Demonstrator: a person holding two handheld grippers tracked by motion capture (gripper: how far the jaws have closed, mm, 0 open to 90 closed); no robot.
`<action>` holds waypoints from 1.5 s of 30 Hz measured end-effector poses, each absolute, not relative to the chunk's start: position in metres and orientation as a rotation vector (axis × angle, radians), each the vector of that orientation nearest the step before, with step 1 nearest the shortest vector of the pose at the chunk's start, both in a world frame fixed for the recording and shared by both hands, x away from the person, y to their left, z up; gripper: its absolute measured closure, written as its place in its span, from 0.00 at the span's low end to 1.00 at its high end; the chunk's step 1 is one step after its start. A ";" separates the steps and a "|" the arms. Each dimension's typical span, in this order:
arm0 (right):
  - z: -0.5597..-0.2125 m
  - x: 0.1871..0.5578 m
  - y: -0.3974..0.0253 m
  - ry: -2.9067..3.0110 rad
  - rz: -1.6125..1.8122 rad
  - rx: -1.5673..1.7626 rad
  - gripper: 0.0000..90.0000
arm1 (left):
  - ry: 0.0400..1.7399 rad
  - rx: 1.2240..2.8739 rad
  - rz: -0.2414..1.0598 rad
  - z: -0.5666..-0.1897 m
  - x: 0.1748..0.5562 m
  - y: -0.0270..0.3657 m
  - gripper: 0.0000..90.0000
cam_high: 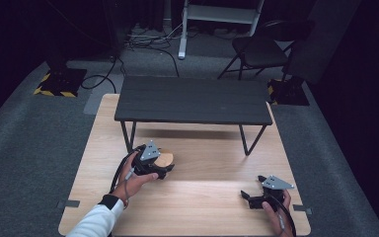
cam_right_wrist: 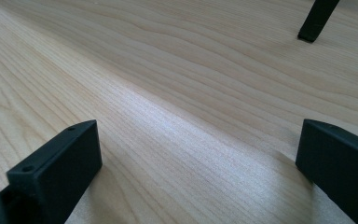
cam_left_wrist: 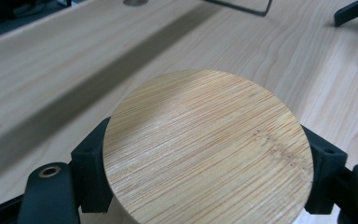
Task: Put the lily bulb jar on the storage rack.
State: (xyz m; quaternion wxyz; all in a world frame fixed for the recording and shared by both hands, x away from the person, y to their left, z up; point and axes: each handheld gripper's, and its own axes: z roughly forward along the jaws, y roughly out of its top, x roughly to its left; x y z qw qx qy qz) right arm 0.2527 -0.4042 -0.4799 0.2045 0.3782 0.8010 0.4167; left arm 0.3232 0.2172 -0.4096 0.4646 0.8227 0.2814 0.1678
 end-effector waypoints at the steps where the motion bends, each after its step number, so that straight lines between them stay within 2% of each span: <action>1: -0.480 0.253 -0.404 2.234 1.162 1.055 0.00 | 0.688 2.007 0.410 -0.405 0.322 0.218 0.27; 8: -0.480 0.253 -0.404 2.234 1.162 1.053 0.00 | 0.677 1.936 0.390 -0.377 0.317 0.226 0.27; 12: -0.480 0.253 -0.404 2.235 1.163 1.053 0.00 | 0.635 1.954 0.406 -0.346 0.318 0.223 0.27; 20: -0.480 0.252 -0.404 2.236 1.163 1.053 0.00 | 0.627 1.901 0.375 -0.308 0.337 0.221 0.27; 29: -0.480 0.252 -0.404 2.236 1.162 1.052 0.00 | 0.566 1.952 0.425 -0.256 0.358 0.200 0.27; 45: -0.480 0.252 -0.404 2.236 1.163 1.053 0.00 | 0.581 1.944 0.469 -0.216 0.409 0.175 0.26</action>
